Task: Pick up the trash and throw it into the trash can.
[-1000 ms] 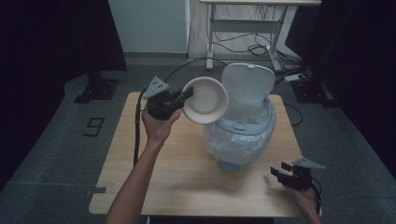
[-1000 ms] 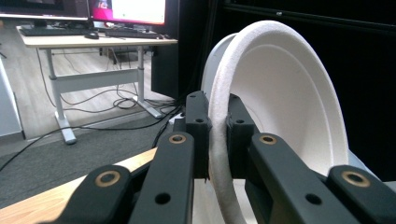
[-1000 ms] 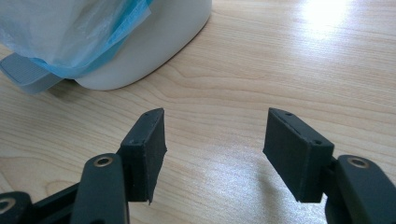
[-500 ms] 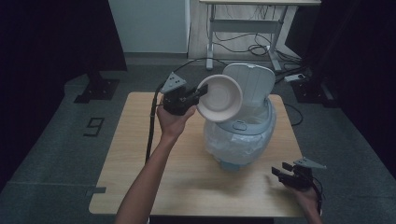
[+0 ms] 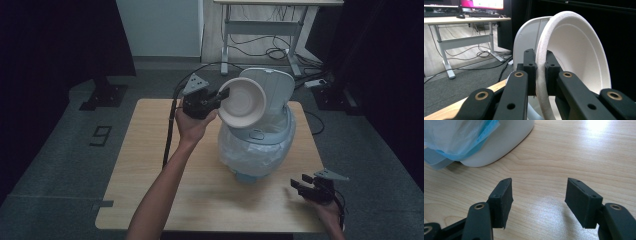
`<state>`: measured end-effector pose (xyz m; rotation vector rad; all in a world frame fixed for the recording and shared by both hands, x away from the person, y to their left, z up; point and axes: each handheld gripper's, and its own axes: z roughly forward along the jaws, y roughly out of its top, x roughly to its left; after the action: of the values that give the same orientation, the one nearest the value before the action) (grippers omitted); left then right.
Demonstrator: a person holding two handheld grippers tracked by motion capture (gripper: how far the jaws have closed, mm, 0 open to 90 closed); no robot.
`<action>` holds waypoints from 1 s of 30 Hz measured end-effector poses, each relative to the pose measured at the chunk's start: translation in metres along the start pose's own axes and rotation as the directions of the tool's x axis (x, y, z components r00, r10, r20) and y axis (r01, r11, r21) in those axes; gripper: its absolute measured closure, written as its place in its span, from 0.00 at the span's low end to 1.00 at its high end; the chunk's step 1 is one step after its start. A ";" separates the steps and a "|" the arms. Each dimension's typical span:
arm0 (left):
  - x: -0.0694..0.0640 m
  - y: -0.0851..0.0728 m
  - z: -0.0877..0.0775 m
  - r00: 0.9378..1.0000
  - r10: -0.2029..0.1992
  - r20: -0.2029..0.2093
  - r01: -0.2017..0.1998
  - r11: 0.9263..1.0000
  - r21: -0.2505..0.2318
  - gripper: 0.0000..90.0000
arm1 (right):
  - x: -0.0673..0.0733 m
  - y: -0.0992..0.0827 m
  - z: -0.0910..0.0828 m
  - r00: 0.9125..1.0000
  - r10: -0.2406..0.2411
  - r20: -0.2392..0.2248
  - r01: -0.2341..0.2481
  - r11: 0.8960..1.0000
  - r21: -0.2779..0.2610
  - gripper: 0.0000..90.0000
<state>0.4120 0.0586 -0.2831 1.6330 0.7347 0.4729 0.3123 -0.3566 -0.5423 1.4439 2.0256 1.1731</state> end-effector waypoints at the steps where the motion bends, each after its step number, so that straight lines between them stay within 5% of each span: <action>1: 0.000 0.000 0.001 1.000 -0.001 0.002 0.001 1.000 -0.001 0.92 | 0.000 0.000 0.000 1.000 0.001 0.001 -0.001 1.000 0.001 0.43; 30: -0.018 0.011 0.057 0.997 0.067 0.029 -0.069 0.997 0.036 0.92 | -0.002 -0.001 -0.001 1.000 0.013 0.007 -0.013 1.000 0.002 0.43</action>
<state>0.4396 0.0040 -0.2814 1.6998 0.6720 0.4868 0.3119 -0.3592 -0.5432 1.4621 2.0167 1.1701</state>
